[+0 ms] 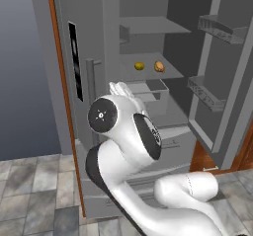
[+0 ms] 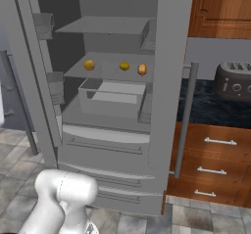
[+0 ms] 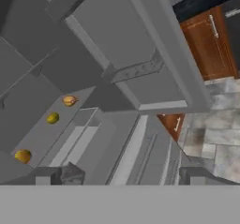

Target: Open the fridge, remove the orange, squash, and chicken drumstick, and place them on any counter.

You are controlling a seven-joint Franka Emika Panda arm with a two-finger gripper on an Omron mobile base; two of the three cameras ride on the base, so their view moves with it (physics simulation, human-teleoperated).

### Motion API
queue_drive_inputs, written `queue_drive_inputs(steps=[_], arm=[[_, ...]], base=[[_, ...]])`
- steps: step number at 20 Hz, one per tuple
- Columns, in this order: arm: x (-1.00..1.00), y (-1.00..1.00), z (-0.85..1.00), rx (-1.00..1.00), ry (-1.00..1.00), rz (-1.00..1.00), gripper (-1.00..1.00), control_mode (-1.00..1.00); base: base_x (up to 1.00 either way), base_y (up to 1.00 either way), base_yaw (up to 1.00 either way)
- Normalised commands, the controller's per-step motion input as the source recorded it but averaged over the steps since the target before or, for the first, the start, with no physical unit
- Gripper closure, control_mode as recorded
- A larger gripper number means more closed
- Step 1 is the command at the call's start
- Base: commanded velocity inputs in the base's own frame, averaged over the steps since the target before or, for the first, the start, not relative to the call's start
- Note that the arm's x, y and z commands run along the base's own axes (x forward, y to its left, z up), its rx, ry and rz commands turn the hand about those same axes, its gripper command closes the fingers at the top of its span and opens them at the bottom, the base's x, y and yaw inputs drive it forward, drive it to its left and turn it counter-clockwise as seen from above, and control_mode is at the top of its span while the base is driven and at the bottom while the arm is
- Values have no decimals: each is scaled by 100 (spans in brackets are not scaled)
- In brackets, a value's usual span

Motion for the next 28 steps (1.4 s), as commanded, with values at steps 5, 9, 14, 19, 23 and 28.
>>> queue_drive_inputs(steps=[5,9,14,19,23,28], arm=[[-23,-73,9,3,-16,39,-100,-100],[14,-60,1,-6,0,37,-100,-100],[54,-84,1,1,10,35,-100,-100],[44,-52,-14,0,13,13,-100,-100],[81,-39,-19,0,18,31,-100,-100],[71,-2,-8,0,21,39,-100,-100]], base=[[0,0,0],[0,0,0],[0,0,0],[0,0,0],[0,0,0],[0,0,0]])
